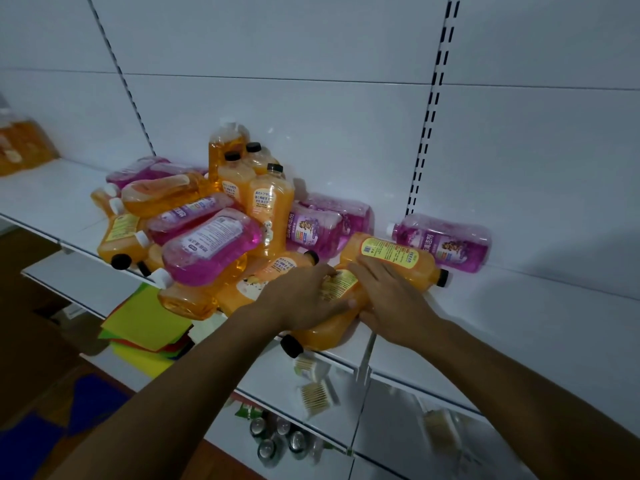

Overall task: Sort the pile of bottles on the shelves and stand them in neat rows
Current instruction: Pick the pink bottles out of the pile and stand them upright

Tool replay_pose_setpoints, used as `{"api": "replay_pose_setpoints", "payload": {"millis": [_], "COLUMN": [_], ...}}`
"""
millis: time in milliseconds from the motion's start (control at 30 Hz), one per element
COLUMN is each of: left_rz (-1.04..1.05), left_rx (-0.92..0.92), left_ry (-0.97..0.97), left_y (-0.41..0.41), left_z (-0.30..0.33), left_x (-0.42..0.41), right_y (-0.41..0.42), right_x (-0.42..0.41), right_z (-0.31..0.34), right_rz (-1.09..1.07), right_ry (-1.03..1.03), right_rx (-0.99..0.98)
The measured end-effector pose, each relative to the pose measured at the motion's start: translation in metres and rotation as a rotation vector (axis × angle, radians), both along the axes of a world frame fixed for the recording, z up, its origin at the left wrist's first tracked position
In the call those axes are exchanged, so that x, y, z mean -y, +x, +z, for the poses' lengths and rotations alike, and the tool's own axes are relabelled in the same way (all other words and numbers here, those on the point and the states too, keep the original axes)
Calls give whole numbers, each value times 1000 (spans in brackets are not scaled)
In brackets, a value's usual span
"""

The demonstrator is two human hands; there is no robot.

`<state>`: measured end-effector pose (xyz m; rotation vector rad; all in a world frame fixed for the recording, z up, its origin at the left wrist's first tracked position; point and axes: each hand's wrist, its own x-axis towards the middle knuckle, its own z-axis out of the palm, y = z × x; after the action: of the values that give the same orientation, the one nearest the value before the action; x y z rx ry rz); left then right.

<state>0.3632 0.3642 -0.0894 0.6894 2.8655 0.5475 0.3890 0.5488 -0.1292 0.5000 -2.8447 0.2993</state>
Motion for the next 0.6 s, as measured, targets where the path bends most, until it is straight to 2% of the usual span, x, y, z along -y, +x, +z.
{"api": "replay_pose_setpoints", "payload": {"millis": [267, 600], "left_rz": [-50, -133], "left_rx": [-40, -112], "left_ry": [154, 107], "left_y": [0, -5], "left_z": [-3, -5], "left_x": [19, 23], "right_y": [3, 4], "right_x": [2, 0], "right_z": [2, 5], "right_rz": [-26, -31], "right_ry": [68, 97], "right_rx": [-13, 9]}}
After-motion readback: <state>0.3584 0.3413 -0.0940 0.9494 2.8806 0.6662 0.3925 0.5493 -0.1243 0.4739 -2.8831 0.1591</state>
